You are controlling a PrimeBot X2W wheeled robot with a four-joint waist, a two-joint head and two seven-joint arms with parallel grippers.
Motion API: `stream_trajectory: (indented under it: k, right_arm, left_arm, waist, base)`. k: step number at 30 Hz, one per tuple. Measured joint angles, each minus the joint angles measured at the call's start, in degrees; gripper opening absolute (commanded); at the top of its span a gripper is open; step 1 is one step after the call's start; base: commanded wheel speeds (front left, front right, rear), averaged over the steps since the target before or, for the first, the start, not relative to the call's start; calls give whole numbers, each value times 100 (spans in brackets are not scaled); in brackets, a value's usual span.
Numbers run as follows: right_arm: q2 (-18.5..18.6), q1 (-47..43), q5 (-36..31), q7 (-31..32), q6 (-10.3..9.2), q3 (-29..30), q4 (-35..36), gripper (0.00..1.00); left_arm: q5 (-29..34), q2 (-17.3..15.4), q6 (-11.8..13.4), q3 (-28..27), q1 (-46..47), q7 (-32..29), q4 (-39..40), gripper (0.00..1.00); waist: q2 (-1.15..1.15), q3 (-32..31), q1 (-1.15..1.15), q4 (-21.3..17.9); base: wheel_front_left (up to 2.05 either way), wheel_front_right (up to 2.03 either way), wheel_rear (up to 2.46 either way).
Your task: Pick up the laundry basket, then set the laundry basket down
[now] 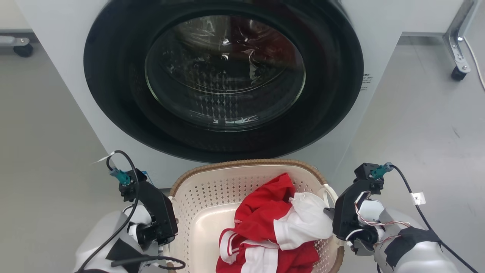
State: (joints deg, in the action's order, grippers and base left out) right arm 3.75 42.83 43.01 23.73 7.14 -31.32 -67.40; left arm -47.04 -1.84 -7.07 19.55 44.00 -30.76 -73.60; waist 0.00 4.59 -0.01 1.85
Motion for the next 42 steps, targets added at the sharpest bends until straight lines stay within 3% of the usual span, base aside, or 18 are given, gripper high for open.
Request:
stream_trajectory:
  k: [13, 42]
  right_arm:
    - [-27, 4, 200, 302, 0, -10, -125, 0]
    - [-29, -26, 474, 499, 0, -148, -157, 0]
  left_arm:
    - [-47, -16, -1, -35, -146, -125, -31, 0]
    - [-207, -34, -1, -36, -309, -149, -60, 0]
  waist:
    - [0, -314, 0, -64]
    - [1, -393, 1, -67]
  base:
    - [0, 0, 0]
    - [0, 0, 0]
